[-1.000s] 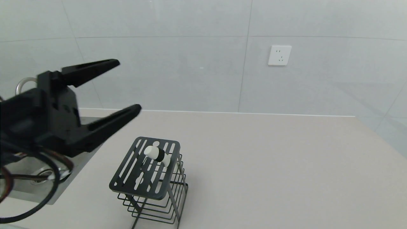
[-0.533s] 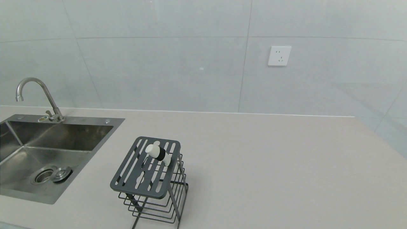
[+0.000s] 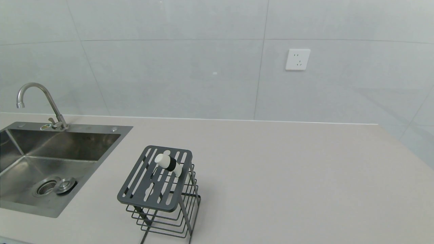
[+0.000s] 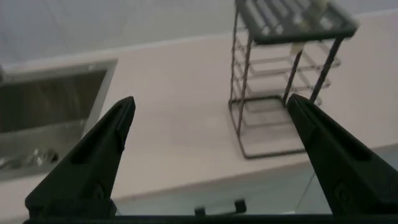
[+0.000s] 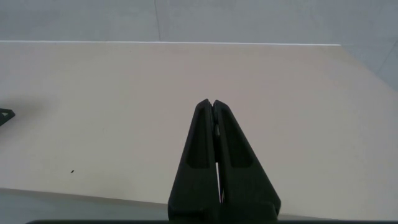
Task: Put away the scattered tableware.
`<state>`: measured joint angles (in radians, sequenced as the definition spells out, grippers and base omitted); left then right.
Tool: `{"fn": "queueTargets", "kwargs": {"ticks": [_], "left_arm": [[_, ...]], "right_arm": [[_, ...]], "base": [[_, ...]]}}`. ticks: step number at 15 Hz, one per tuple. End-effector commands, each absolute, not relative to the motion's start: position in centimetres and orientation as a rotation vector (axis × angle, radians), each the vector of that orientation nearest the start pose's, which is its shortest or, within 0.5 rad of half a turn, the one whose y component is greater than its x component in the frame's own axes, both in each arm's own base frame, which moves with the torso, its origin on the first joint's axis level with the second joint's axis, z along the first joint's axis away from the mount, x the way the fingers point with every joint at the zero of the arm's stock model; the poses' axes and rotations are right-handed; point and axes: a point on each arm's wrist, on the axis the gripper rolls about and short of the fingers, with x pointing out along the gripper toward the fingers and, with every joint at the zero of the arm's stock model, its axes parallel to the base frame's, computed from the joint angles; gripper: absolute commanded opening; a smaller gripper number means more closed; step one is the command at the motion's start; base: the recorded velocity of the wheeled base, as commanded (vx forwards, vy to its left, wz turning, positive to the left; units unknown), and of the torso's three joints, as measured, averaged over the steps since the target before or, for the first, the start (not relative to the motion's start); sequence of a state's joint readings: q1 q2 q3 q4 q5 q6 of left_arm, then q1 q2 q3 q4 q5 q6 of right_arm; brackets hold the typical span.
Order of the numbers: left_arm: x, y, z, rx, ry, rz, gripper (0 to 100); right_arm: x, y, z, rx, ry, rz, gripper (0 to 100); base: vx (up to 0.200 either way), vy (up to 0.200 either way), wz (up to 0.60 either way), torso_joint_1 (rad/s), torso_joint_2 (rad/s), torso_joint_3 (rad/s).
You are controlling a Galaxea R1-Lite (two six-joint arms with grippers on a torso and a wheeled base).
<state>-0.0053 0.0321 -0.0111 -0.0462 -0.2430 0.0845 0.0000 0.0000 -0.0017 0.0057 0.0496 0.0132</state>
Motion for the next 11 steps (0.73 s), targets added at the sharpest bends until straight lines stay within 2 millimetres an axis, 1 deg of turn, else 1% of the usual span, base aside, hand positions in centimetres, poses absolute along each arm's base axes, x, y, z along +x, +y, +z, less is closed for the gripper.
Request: {"fn": "queueTargets", "kwargs": {"ticks": [1,3,6,11], "left_arm": [[-2.34,-0.44,8.08,0.124,-0.064,-0.195,100],[-2.29,-0.23,7.71,0.108,-0.021,-0.106,100],[-2.29,-0.22,7.63,0.039,-0.01,-0.101,100],[-2.29,-0.21,7.6,0.019,-0.005,-0.095,100]], "right_arm": [[-2.28,0.11,7.53,0.014,0.006,0.051,0],[-2.28,0.11,7.53,0.012,0.006,0.049,0],[-2.28,0.11,7.53,0.012,0.006,0.049,0],[-2.28,0.11,7.53,0.012,0.006,0.049,0]], "base": [[0.0,0.0,0.0,0.0,0.0,0.0],[0.0,0.0,0.0,0.0,0.0,0.0],[0.0,0.0,0.0,0.0,0.0,0.0],[0.0,0.0,0.0,0.0,0.0,0.0]]}}
